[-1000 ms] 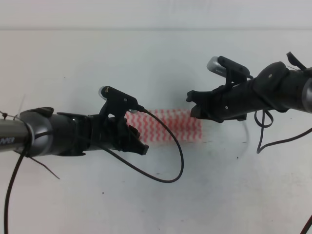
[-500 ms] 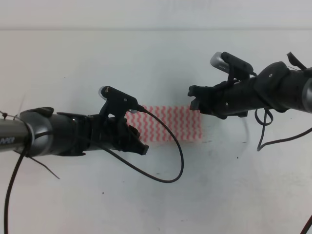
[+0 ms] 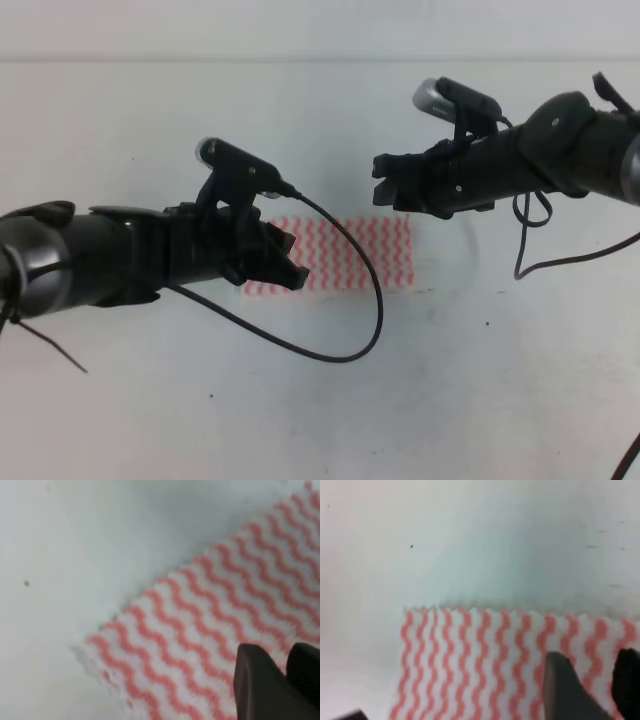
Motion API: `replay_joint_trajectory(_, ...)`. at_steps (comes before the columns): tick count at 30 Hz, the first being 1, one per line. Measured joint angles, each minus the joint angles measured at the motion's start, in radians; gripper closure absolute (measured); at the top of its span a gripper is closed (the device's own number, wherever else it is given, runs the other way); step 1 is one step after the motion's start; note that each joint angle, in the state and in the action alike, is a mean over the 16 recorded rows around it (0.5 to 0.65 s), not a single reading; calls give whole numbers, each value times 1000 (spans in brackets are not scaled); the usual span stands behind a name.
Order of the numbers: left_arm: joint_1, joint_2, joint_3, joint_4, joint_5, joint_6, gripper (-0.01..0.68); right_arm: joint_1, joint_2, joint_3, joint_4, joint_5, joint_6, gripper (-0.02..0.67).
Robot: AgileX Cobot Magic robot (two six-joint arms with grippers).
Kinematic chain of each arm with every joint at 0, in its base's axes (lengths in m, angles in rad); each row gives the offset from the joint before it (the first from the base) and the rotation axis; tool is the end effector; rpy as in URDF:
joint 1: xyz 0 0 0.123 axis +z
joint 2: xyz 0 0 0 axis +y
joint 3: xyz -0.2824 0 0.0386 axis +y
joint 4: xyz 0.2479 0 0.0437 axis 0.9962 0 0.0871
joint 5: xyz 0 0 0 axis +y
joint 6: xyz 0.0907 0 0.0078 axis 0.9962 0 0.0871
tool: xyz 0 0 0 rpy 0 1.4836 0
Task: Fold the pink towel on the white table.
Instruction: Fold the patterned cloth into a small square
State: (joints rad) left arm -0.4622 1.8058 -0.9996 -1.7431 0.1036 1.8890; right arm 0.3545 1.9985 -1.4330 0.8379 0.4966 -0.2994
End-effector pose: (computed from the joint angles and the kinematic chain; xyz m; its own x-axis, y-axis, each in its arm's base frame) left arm 0.3320 -0.1759 0.1816 -0.4972 0.4083 -0.7656 0.5913 0.8052 0.0454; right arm 0.4039 0.1839 0.2054 -0.8645 0.1354 -0.4840 -0.1741 0.8227 0.5411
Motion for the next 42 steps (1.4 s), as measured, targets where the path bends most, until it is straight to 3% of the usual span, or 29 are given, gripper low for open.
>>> replay_joint_trajectory(10, 0, -65, -65, 0, -97, -4, 551, 1, 1, -32, -44, 118, 5, 561)
replay_joint_trajectory(19, 0, -2, -111, -1, -128, -47, 565, 1, 1, -32, -110, 201, 40, 657)
replay_joint_trajectory(42, 0, 150, -90, -1, -75, -80, 583, 40, 72, -31, -197, 256, 103, 666)
